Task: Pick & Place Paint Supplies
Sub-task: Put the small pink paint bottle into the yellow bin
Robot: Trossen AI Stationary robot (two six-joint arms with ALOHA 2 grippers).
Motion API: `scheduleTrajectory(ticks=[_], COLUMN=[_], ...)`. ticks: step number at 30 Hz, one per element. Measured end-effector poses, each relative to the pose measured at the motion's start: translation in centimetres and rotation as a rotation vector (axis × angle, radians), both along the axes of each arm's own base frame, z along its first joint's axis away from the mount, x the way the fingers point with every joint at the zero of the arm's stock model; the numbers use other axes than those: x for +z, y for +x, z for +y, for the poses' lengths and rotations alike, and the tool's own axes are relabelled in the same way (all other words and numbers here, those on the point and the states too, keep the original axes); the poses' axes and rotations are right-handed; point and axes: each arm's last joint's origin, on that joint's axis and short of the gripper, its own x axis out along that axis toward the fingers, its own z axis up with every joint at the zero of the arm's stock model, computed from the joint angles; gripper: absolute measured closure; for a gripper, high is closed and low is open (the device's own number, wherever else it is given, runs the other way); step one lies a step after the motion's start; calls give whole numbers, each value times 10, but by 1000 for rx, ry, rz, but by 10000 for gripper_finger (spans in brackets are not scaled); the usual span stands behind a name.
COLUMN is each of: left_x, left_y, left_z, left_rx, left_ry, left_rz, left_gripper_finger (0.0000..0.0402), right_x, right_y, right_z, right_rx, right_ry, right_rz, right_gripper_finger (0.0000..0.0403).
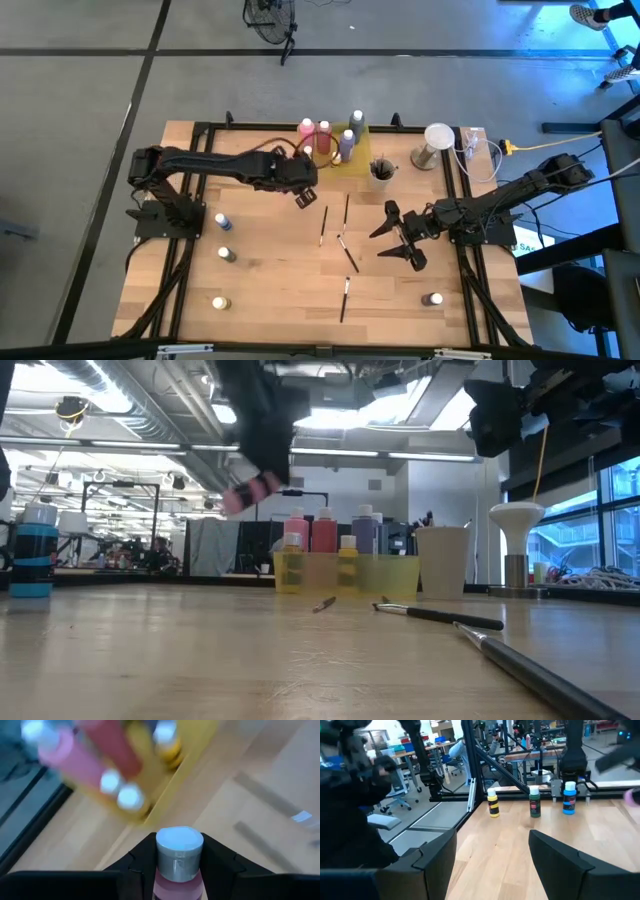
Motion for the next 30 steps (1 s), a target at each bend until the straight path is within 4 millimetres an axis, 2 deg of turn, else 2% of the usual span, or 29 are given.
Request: scheduleTrajectory(ticks=[6,9,12,16,20,24,27,30], left_x=[56,81,90,72,36,8,-1,1], left_y=[-24,-35,-42,-46,-45,-46,-49,-49], left_z=[-6,-14,-24,-34,-43,-48,-51,-52], left_rx=[-90,-244,-427,-625,-760,-846,-950,-980], left_ry=[40,42,-4,-19,-15,20,47,75], left_rz=[-244,-401,-566,-708,-820,-1006,-1149,-1236], left_gripper_finger=[287,287,287,287,287,287,287,287], right_x=[3,4,4,6,7,8,8,5], right_y=[-1,-1,-1,-1,-1,-2,-1,2], right_z=[3,4,4,4,4,4,2,0], right_rx=[19,10,-1,-22,-30,-37,-121,-230], right_ry=[-32,-57,-63,-62,-57,-55,-58,-66], right_rz=[-53,-67,-77,-94,-107,-112,-109,-94], right_gripper_finger=[151,151,151,151,151,151,151,151])
